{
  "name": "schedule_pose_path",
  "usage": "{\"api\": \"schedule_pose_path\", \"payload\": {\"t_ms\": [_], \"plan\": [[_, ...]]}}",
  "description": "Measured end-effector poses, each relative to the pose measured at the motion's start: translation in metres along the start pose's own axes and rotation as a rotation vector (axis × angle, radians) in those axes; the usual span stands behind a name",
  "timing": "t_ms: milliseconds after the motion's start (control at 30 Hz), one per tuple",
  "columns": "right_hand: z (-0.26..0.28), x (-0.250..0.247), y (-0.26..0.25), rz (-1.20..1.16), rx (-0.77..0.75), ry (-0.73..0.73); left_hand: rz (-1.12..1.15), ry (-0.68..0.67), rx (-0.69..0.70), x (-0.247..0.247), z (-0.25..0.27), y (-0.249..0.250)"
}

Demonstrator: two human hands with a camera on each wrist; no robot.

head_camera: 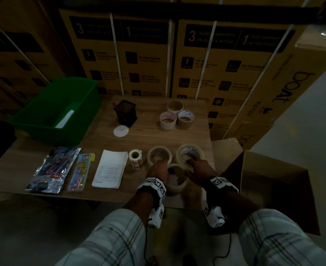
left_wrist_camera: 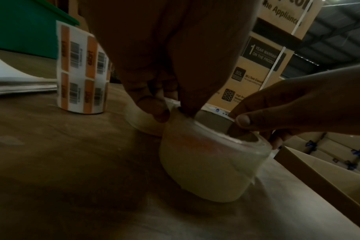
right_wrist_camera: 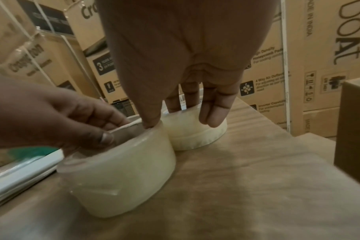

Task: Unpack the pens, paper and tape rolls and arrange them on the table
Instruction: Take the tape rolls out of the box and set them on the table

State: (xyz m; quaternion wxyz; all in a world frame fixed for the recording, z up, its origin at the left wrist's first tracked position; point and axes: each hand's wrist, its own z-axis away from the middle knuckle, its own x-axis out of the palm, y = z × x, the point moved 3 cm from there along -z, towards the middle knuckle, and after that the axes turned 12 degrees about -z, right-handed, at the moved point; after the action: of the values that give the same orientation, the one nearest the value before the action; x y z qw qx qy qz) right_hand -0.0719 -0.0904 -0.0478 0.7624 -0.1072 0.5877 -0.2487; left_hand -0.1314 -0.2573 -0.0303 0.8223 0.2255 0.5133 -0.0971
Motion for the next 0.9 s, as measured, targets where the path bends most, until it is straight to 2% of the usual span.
{"api": "schedule_pose_path", "payload": {"t_ms": [300,500,633,767,833,900], "plan": [[0.008,-0.006,0.006,0.035,0.002,-0.073,-0.025,-0.038,0.036,-0.001,0.002,0.008],[0.03,-0.029,-0.015,-0.099,-0.096,0.152,-0.08,0.167,0.085,-0.022,0.025,0.0],[0.04,-0.037,-0.034,-0.107,-0.192,0.14,-0.001,0.147,0.091,-0.03,0.044,-0.005],[0.042,-0.035,-0.055,-0.075,-0.254,0.063,0.032,0.222,0.067,-0.036,0.062,-0.003],[0.042,-0.026,-0.066,0.004,-0.317,0.032,0.051,0.266,0.036,-0.038,0.074,-0.005],[0.047,-0.017,-0.079,-0.026,-0.387,0.027,0.077,0.287,-0.007,-0.041,0.089,-0.012]]}}
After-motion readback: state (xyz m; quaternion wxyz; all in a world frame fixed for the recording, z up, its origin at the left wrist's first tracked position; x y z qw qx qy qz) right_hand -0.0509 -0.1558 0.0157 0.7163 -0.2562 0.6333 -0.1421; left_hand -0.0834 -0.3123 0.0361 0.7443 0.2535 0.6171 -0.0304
